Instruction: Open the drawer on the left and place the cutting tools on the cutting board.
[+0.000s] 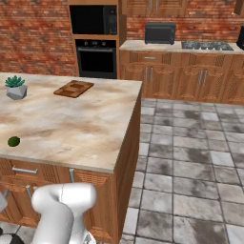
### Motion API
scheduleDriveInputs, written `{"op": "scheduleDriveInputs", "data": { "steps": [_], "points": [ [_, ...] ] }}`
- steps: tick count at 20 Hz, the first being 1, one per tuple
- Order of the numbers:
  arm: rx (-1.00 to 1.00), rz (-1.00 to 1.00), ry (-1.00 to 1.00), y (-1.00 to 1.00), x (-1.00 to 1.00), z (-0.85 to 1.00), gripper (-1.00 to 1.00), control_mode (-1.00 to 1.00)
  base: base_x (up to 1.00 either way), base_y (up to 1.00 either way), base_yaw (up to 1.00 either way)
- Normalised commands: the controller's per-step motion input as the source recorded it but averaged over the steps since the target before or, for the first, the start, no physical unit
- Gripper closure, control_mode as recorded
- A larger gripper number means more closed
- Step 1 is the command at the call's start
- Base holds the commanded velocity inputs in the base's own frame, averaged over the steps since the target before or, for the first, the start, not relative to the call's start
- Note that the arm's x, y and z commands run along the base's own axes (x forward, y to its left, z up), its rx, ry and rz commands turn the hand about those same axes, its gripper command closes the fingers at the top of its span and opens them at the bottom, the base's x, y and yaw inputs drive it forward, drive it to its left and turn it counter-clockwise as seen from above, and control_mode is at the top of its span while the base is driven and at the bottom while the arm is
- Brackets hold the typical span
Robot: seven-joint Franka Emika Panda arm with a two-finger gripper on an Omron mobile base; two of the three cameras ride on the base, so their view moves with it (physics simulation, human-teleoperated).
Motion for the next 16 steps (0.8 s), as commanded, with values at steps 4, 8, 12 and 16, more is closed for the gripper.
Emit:
{"op": "scheduleDriveInputs", "data": {
  "steps": [4, 8, 12, 16],
  "points": [
    [0.00, 0.00, -0.05, 0.48, 0.42, -0.21, -1.00, -1.00, 0.00, 0.00, 0.00],
    [0.00, 0.00, 0.00, 0.49, 0.38, -0.26, -1.00, -1.00, 0.00, 0.00, 0.00],
    [0.00, 0.00, 0.00, 0.40, 0.47, -0.34, -1.00, -1.00, 0.00, 0.00, 0.00],
    [0.00, 0.00, 0.00, 0.06, 0.52, -0.44, -1.00, -1.00, 0.00, 0.00, 0.00]
  ]
}}
